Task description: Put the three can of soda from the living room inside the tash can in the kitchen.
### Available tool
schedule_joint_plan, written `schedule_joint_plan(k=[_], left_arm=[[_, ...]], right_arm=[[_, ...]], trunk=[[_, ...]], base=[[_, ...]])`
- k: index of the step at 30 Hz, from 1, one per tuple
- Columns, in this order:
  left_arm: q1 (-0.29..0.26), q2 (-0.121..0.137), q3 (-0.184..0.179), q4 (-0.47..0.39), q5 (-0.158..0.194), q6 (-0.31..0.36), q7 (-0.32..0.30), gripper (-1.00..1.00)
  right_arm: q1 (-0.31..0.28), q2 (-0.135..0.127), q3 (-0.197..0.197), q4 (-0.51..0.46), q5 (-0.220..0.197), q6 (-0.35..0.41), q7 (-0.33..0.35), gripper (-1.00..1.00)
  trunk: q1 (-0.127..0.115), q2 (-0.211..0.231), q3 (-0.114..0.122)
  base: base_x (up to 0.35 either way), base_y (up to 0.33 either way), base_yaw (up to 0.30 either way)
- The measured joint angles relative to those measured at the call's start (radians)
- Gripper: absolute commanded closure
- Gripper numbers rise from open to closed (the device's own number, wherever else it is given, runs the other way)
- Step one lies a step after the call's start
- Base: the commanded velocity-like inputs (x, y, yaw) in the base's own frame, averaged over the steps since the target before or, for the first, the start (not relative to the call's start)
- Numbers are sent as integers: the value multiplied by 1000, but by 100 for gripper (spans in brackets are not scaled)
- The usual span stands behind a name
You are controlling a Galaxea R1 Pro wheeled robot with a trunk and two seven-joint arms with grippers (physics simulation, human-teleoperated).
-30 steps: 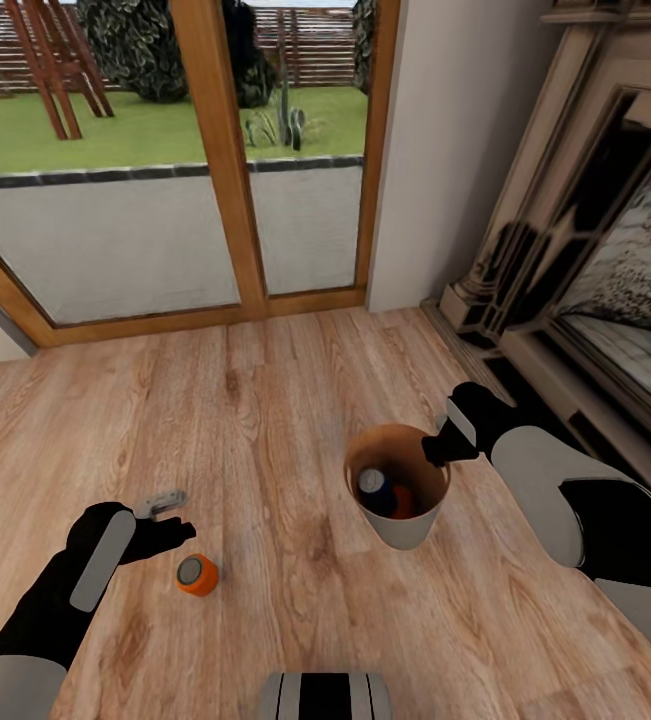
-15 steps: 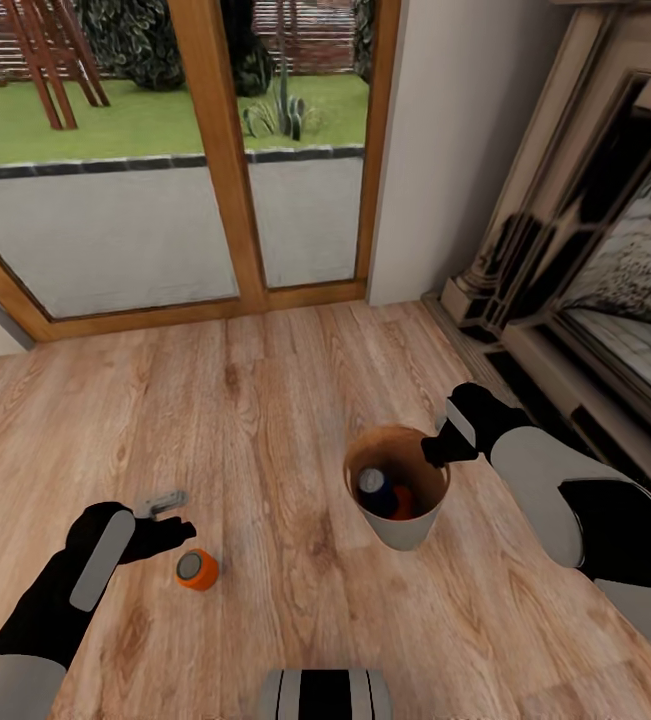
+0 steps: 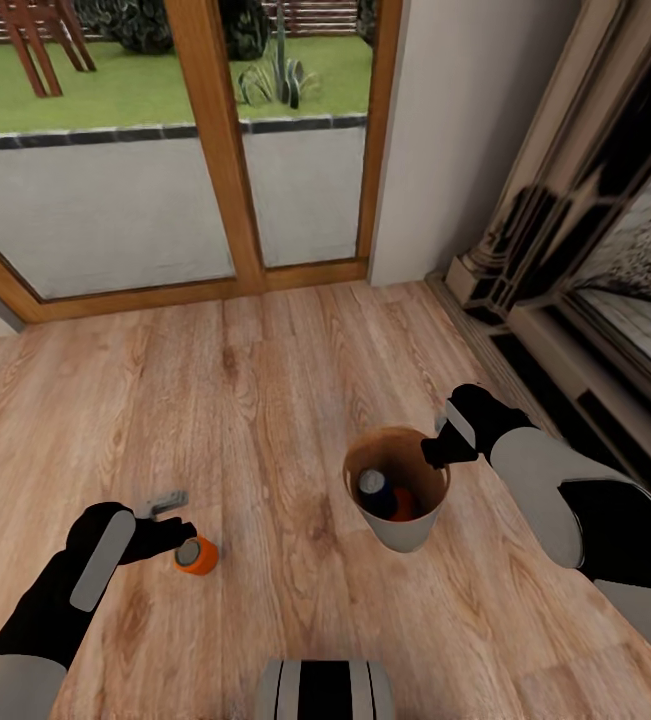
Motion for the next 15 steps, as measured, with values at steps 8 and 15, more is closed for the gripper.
schedule_joint_plan(k=[8, 15], left_arm=[[1, 1, 0, -1, 0, 0, 1, -100], [1, 0, -2, 2, 0, 0, 7, -100]], right_arm=[[-25, 3, 37, 14, -26, 1, 1, 100], [-16, 4, 41, -2, -23, 1, 3, 100]], trunk=[[1, -2, -30], [-9, -3, -42]], base=[[0, 0, 0], [0, 0, 0]])
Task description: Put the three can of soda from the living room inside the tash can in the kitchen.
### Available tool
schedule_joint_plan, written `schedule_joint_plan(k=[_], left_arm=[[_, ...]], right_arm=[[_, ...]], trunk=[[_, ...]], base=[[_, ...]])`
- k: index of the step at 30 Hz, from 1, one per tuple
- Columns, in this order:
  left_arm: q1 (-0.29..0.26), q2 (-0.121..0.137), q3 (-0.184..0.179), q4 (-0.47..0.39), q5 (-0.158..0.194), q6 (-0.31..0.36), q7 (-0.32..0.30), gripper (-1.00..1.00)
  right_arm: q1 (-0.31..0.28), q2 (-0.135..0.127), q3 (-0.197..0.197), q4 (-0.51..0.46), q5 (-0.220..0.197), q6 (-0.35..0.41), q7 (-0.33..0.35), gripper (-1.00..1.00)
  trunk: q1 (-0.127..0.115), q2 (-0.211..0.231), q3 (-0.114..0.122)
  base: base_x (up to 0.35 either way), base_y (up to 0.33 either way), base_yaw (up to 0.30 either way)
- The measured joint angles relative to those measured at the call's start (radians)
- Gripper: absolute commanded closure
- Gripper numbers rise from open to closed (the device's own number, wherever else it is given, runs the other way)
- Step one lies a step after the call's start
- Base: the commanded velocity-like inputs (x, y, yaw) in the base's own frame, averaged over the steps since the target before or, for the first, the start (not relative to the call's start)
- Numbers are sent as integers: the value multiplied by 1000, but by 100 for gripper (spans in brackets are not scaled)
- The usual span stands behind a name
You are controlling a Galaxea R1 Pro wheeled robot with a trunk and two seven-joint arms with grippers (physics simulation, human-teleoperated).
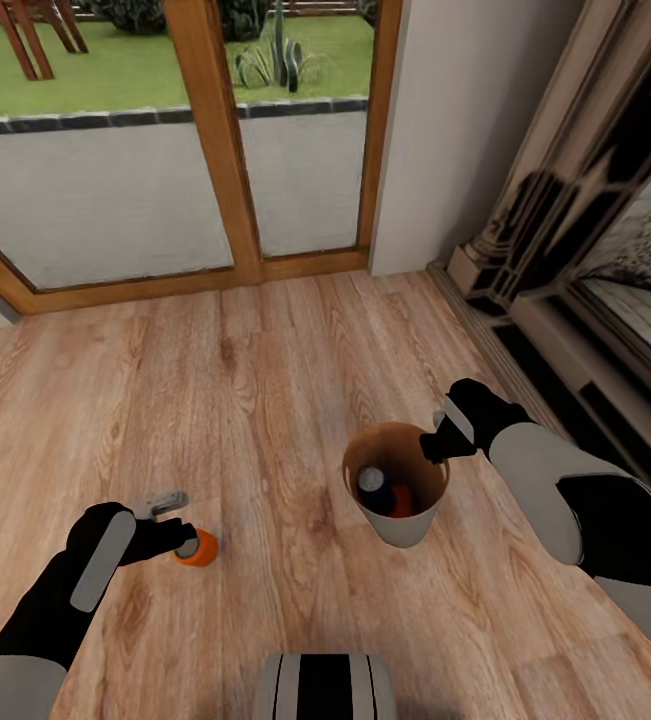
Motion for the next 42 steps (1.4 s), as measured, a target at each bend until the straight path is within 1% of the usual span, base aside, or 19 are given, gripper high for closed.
schedule_joint_plan(k=[3, 6, 7, 8, 10, 11, 12, 13, 14, 15, 20, 22, 26, 28, 31, 34, 39, 42], left_arm=[[0, -1, -2, 0, -1, 0, 2, -100], [0, -1, -3, 0, -1, 0, 3, -100], [-1, -1, -5, 1, -2, 0, 3, -100], [-1, -1, -6, 2, -2, 0, 3, -100], [-1, -2, -7, 3, -3, 0, 3, -100], [-1, -2, -7, 3, -3, 0, 3, -100], [-1, -2, -7, 3, -4, 0, 3, -100], [-1, -2, -7, 3, -4, 0, 3, -100], [-1, -3, -8, 3, -5, 0, 3, -100], [-1, -3, -8, 3, -5, 0, 3, -100], [-1, -3, -9, 4, -6, 0, 3, -100], [-1, -3, -9, 4, -6, 0, 3, -100], [-1, -3, -10, 4, -6, 0, 3, -100], [-1, -3, -10, 4, -7, 0, 3, -100], [-1, -3, -11, 4, -7, 0, 3, -100], [-1, -3, -11, 4, -7, 0, 3, -100], [-1, -3, -11, 4, -8, 0, 3, -100], [-1, -3, -11, 5, -8, 0, 3, -100]], right_arm=[[-5, 6, 10, 4, 4, 0, 0, 100], [-30, 17, 26, 31, 10, 0, 0, 100], [-61, 26, 19, 67, 24, 0, -1, 100], [-82, 32, 5, 90, 38, -1, -2, 100], [-116, 41, -2, 71, 33, -1, -2, 100], [-139, 46, -13, 74, 28, -1, -2, 100], [-157, 49, -24, 102, 14, -12, -2, 100], [-164, 50, -25, 112, -5, 0, -2, 100], [-175, 52, -27, 123, -9, 0, -2, 100], [-180, 53, -30, 124, -1, 0, -2, 100], [-203, 62, 7, 142, 42, -1, -4, 100], [-217, 65, 3, 159, 33, -1, -3, 100], [-237, 68, -19, 180, 10, -1, -2, 100], [-241, 68, -18, 186, 10, 0, -2, 100], [-252, 68, -6, 191, 25, -1, -4, 100], [-271, 68, 0, 205, 30, -1, -4, 100], [-284, 69, -16, 217, 14, 0, -4, 100], [-286, 69, -9, 219, 20, -1, -4, 100]], trunk=[[1, 0, 0], [7, 0, 0], [13, 0, 0], [14, 0, -1], [14, 0, -1], [14, 0, 0], [14, 0, 0], [14, 0, -1], [14, 0, -1], [14, 0, 0], [14, 0, -1], [14, 0, -1], [14, 0, -1], [14, 0, -1], [14, 0, -1], [14, 0, -1], [17, -1, -20], [18, -1, -31]], base=[[0, 0, 0], [0, 0, 0], [0, 0, 0], [0, 0, 0], [0, 0, 0], [0, 0, 0], [0, 0, 0], [0, 0, 0], [0, 0, 0], [0, 0, 0], [0, 0, 0], [0, 0, 0], [0, 0, 0], [0, 0, 0], [0, 0, 0], [0, 0, 0], [0, 0, 0], [0, 0, 0]])
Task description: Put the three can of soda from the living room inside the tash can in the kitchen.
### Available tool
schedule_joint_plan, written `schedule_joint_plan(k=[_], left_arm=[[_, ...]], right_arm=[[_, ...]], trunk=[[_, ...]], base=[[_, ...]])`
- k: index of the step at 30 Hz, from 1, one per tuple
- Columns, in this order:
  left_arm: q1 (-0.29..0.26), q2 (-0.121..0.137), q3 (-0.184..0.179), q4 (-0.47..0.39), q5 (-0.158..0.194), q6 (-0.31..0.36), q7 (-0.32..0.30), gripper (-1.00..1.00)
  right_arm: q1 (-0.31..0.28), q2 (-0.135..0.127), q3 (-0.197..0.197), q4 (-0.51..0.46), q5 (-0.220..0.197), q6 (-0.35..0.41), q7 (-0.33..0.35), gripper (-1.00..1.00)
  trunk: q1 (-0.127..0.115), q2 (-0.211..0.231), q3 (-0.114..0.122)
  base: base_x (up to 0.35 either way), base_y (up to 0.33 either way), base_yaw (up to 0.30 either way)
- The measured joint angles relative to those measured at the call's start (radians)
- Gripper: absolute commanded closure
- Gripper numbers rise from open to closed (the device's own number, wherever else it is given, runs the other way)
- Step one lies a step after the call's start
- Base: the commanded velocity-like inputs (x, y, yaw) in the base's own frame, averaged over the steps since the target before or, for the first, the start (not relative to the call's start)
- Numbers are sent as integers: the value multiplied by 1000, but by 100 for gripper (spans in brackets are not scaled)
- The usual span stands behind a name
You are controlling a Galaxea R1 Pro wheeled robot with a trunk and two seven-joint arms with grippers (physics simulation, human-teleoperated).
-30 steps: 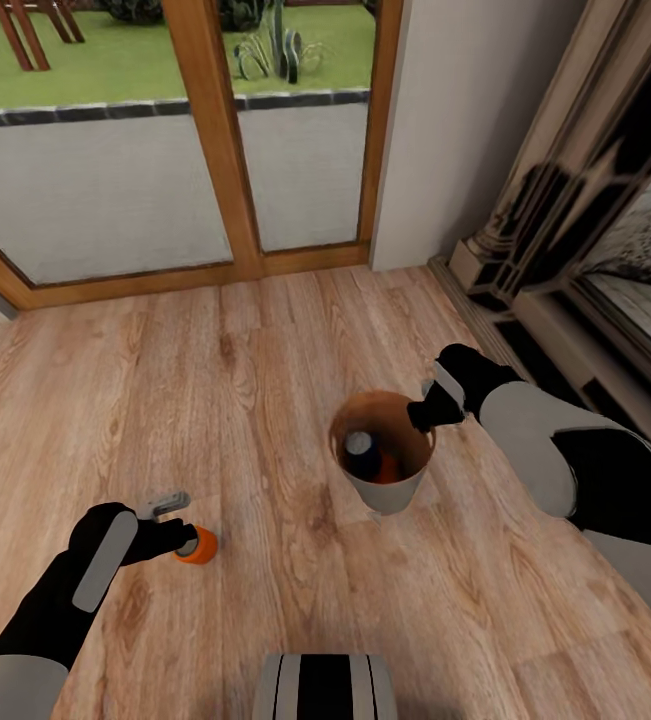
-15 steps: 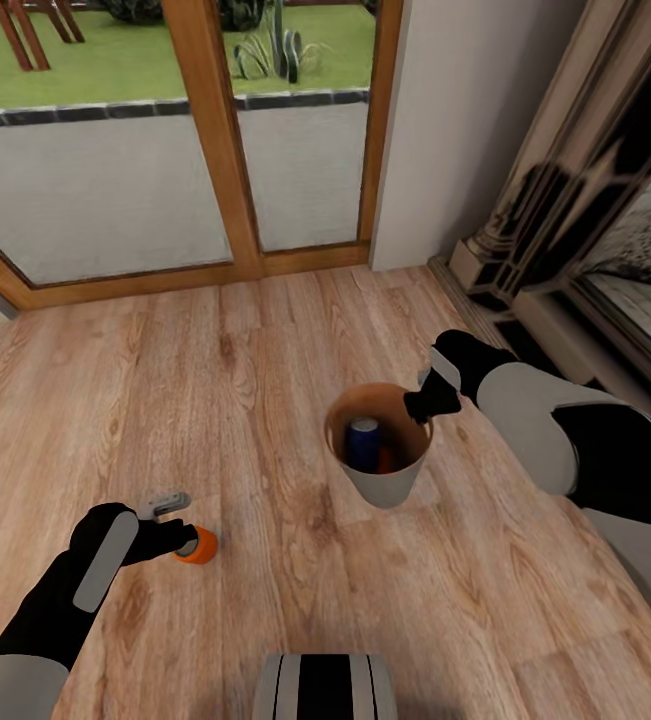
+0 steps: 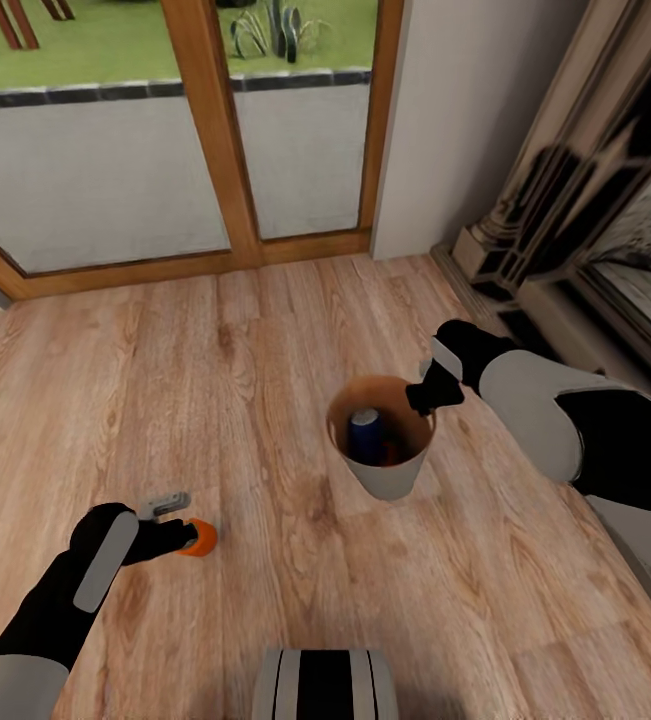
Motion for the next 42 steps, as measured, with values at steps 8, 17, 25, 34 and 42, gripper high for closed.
schedule_joint_plan(k=[8, 17, 25, 34, 42], left_arm=[[0, 0, -1, 1, 0, -28, 1, -100], [0, 0, -2, -1, -1, -33, 2, -100], [0, 0, -2, -1, 0, -33, 1, -100], [0, 0, -2, -2, -1, -33, 0, -100], [0, 0, -2, -2, -2, -33, 0, -100]], right_arm=[[-18, 17, -3, 8, -4, 0, -1, 100], [-56, 30, 5, 11, -3, 0, -52, 100], [-57, 35, 4, 11, -2, 1, -73, 100], [-57, 35, 7, 11, 0, 1, -75, 100], [-56, 34, 3, 10, -4, 1, -75, 100]], trunk=[[3, -2, -27], [3, -2, -27], [3, -2, -27], [3, -2, -27], [3, -2, -27]], base=[[0, 0, 0], [0, 0, 0], [102, 0, 0], [27, 0, 0], [25, 0, 0]])
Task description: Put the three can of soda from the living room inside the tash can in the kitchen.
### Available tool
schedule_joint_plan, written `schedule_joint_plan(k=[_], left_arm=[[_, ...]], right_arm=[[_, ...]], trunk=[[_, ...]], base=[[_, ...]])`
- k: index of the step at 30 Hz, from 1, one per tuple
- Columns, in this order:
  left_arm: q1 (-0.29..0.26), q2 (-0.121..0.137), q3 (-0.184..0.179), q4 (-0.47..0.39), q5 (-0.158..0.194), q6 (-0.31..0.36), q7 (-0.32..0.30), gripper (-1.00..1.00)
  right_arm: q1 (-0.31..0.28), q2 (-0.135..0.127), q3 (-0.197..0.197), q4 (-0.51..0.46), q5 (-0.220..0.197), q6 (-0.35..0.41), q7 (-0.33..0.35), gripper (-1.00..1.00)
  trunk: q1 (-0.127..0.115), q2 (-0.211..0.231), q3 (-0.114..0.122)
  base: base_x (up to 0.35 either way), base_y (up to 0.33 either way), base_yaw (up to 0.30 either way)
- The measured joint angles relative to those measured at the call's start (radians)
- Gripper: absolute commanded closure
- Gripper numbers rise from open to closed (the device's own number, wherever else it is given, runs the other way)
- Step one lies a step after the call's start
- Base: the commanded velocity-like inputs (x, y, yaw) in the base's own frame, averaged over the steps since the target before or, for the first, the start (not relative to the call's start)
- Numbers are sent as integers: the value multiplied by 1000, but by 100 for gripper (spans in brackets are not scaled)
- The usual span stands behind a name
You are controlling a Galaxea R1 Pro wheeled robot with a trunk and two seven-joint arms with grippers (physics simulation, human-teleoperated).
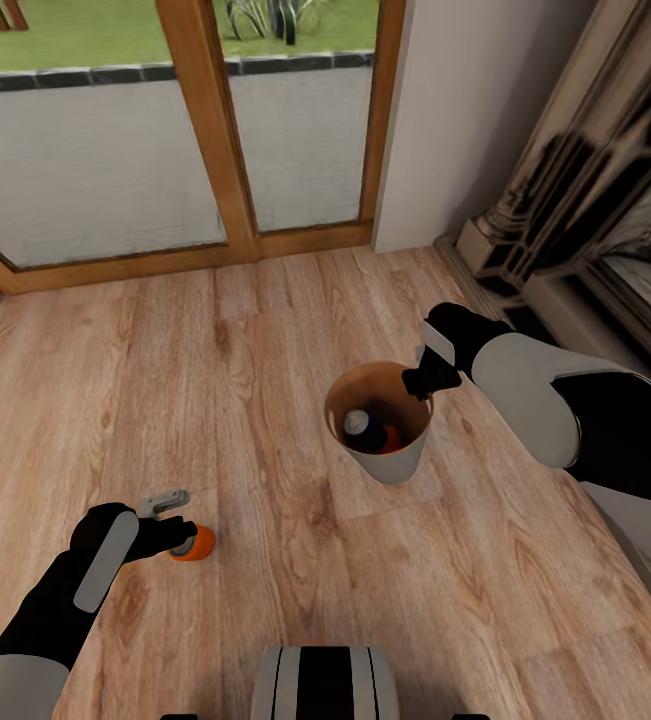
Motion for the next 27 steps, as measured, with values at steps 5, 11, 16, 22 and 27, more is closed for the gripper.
schedule_joint_plan(k=[5, 11, 16, 22, 27], left_arm=[[0, 0, 0, -2, -1, 0, 0, -100], [0, 0, 0, -2, -1, 0, 0, -100], [0, 0, 0, -2, -1, 0, 1, -100], [0, 0, 0, -1, -1, 0, 1, -100], [0, 0, 1, -1, 0, -1, 1, -100]], right_arm=[[0, 0, 2, 0, 3, 0, 0, 100], [-1, 0, 1, 0, 2, 0, 0, 100], [-1, 0, 1, 0, 1, 0, 0, 100], [0, 0, 2, 0, 2, 0, 0, 100], [0, 0, 1, 0, 2, 0, 0, 100]], trunk=[[0, 0, 0], [0, 0, 0], [0, 0, 0], [0, 0, 0], [0, 0, 0]], base=[[131, 0, 0], [19, 0, 0], [2, 0, 0], [0, 0, 0], [0, 0, 0]])
